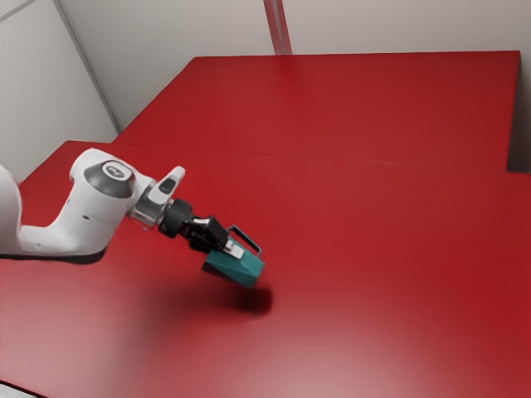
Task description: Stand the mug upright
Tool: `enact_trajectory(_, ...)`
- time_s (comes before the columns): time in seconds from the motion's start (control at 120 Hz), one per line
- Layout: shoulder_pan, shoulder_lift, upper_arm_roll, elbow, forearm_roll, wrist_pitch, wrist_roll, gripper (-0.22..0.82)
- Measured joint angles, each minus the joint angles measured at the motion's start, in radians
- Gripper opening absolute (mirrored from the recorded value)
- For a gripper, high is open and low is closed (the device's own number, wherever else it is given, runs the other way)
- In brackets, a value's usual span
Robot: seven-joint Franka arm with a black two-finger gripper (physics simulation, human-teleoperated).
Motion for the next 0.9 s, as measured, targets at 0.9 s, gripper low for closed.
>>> enact_trajectory(0.9,-0.009,0.237,-0.038,0.247,0.957,0.176,-0.358,-0.17)
